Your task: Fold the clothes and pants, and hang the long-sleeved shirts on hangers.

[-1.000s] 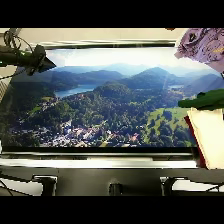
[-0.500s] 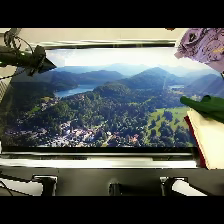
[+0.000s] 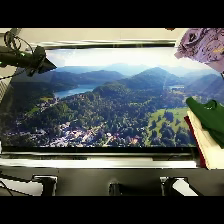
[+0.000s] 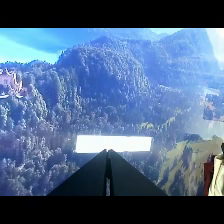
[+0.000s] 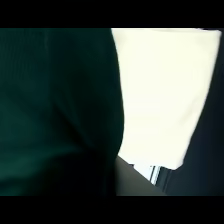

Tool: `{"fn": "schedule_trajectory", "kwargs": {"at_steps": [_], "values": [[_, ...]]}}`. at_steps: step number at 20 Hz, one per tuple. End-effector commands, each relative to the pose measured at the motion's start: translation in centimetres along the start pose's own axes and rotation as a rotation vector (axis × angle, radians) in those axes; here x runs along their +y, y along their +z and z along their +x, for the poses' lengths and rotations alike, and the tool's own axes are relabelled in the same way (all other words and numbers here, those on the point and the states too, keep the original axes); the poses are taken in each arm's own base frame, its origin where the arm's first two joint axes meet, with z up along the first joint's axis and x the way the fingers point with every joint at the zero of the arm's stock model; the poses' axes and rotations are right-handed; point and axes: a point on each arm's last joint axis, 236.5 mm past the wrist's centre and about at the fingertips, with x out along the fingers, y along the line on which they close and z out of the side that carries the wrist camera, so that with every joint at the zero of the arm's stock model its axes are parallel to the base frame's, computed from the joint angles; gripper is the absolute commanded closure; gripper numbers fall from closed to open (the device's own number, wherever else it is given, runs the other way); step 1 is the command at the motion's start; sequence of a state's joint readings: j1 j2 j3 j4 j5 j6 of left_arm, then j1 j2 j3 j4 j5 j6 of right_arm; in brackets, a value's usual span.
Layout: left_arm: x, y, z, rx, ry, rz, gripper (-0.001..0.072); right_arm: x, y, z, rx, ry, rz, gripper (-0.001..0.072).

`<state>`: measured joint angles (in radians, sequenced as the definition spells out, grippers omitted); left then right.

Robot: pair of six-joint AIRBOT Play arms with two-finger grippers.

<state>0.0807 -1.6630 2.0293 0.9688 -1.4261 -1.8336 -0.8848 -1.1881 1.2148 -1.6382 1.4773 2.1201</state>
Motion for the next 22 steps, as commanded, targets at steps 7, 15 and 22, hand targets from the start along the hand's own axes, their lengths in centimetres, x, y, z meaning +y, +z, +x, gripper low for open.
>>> {"fn": "schedule_trajectory", "kwargs": {"at_steps": [7, 15, 22], "values": [[0.0, 0.0, 0.0, -0.002, 0.0, 0.0, 0.0693, -5.2, -2.3, 4.3, 0.075, -0.179, -0.046, 0.0687], [0.0, 0.0, 0.0, -0.002, 0.0, 0.001, 0.0693, -7.4, -2.3, 5.1, 0.067, -0.272, -0.069, 0.0687], [0.0, 0.0, 0.0, -0.001, 0.0, 0.02, 0.0693, -8.0, -1.9, 5.0, 0.049, -0.296, -0.072, 0.0687]]}}
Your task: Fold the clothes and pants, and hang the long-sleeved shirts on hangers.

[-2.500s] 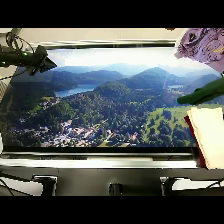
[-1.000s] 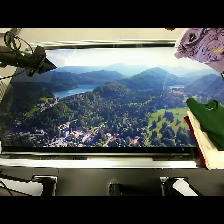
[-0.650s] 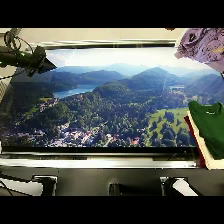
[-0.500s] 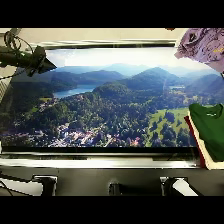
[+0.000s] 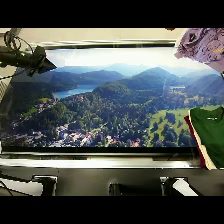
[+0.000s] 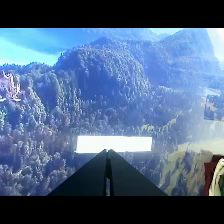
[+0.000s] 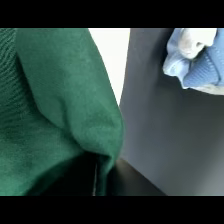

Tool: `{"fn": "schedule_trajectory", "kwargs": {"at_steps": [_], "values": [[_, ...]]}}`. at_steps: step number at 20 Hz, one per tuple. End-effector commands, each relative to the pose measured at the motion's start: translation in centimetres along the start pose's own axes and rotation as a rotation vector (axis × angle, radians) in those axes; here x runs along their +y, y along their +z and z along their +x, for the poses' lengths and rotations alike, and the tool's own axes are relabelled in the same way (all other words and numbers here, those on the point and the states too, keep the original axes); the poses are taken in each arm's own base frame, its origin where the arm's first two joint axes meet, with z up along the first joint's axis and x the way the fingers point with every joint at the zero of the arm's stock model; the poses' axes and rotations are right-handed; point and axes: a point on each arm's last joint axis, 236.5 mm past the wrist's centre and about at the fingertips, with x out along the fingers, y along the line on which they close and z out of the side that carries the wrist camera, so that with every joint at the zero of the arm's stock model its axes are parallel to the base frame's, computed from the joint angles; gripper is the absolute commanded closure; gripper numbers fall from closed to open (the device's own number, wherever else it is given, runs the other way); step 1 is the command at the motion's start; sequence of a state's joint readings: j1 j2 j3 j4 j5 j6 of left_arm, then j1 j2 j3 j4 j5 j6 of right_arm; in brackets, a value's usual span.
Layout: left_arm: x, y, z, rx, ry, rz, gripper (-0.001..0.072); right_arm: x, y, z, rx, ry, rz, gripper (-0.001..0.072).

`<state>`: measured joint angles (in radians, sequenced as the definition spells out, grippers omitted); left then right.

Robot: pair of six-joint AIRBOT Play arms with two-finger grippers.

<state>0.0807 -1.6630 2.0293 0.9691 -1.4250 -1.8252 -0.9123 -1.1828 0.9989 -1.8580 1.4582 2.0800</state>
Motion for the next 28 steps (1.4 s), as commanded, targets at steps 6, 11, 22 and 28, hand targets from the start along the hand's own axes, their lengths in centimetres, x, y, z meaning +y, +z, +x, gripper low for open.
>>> {"fn": "schedule_trajectory", "kwargs": {"at_steps": [6, 11, 22, 28], "values": [[0.2, 0.0, 0.1, -0.001, 0.008, 0.024, 0.0693, 1.0, 1.2, -1.0, -0.042, 0.054, 0.016, 0.0168], [1.0, 0.0, 0.1, 0.001, 0.045, 0.031, 0.0694, 16.3, 4.2, -13.4, -0.233, 0.751, -0.078, 0.0222], [4.7, -11.4, -1.5, 0.059, 0.382, 0.289, 0.0693, 31.7, -33.2, -21.8, -0.491, 0.877, -1.44, 0.0687], [4.3, -14.4, -4.1, 0.024, 0.367, 0.32, 0.0693, 30.4, -39.2, -22.1, -0.498, 0.91, -1.593, 0.0686]]}}
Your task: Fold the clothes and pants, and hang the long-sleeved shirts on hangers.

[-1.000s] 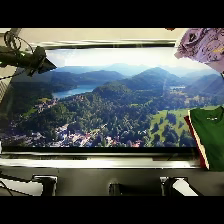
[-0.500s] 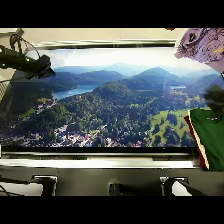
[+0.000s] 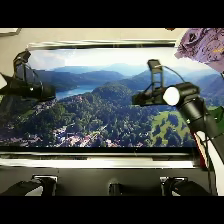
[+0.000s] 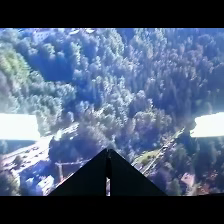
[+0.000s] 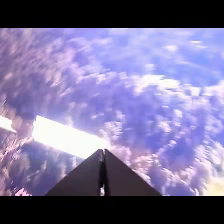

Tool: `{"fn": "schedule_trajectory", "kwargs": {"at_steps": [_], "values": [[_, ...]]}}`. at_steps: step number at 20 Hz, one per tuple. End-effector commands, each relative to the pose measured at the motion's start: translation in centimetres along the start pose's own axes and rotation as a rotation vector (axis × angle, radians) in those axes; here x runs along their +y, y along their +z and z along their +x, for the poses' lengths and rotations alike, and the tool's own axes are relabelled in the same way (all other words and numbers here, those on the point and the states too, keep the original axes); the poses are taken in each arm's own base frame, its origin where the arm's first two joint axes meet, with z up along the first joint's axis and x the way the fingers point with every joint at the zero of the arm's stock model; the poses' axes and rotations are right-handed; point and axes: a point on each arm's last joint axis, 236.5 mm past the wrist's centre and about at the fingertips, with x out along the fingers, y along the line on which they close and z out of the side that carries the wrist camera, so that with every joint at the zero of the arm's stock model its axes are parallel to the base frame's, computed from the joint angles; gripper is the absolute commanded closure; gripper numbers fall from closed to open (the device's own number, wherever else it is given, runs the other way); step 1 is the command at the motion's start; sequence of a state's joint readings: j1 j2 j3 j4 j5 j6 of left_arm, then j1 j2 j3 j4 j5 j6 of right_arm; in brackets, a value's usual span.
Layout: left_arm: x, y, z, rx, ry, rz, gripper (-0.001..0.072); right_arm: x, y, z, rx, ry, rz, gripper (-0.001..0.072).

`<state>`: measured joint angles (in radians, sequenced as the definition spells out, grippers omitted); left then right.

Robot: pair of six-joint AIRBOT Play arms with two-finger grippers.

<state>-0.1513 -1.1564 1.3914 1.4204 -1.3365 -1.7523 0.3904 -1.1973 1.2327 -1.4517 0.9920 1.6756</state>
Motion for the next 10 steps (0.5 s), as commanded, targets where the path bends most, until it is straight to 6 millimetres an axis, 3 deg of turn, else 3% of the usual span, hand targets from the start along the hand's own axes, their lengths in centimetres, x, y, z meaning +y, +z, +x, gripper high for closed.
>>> {"fn": "schedule_trajectory", "kwargs": {"at_steps": [1, 10], "values": [[0.13, -1.29, -0.93, -0.018, 0.008, 0.016, 0.0692, 2.3, -0.44, 0.14, 0.003, 0.016, -0.077, 0.0686], [0.2, -1.35, -0.56, -0.009, 0.01, 0.015, 0.0692, 2.32, -0.64, 0.14, 0.011, 0.017, -0.076, 0.0686]]}}
